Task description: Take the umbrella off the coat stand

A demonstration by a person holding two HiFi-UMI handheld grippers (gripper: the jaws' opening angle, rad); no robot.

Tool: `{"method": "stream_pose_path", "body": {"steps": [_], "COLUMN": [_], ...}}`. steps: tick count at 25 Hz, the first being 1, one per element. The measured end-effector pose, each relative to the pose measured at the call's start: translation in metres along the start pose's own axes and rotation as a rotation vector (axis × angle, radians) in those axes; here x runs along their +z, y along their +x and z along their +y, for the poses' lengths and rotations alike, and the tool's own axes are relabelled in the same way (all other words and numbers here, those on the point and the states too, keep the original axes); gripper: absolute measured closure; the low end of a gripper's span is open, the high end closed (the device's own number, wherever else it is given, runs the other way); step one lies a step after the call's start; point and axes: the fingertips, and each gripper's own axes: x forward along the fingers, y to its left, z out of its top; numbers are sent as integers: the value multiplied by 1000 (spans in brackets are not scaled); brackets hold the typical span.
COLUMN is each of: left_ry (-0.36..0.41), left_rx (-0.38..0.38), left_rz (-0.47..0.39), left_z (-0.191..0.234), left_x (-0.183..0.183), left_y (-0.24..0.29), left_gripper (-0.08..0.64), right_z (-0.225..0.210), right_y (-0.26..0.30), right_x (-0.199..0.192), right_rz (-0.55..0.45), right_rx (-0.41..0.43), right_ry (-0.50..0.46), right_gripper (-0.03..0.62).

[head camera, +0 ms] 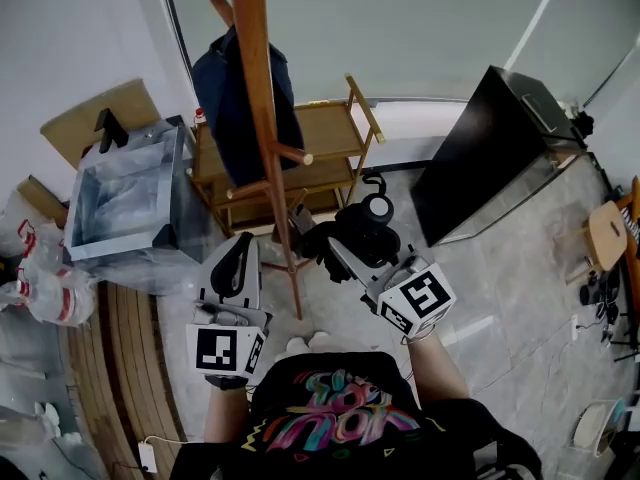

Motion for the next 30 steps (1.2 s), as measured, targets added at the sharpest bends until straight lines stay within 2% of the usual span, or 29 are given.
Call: {"method": "stream_pose_path", "body": {"steps": [8, 18, 30], "left_ry": [-4, -15, -17], "left_rx": [-61, -123, -159], "left_rz": [14, 21, 35], "left_z": [-17, -37, -43], "left_x": [-9, -17, -23], "left_y": [13, 26, 33], "left_gripper": [529, 528, 529], "right_z": [-23, -47, -56], "right_y": [-44, -85, -93], "right_x": [-18, -30, -34], "right_rz": [47, 52, 41], "right_rx": [-107, -218, -261], "right_ry": [-32, -2, 25], "right_gripper": [342, 342, 343]}}
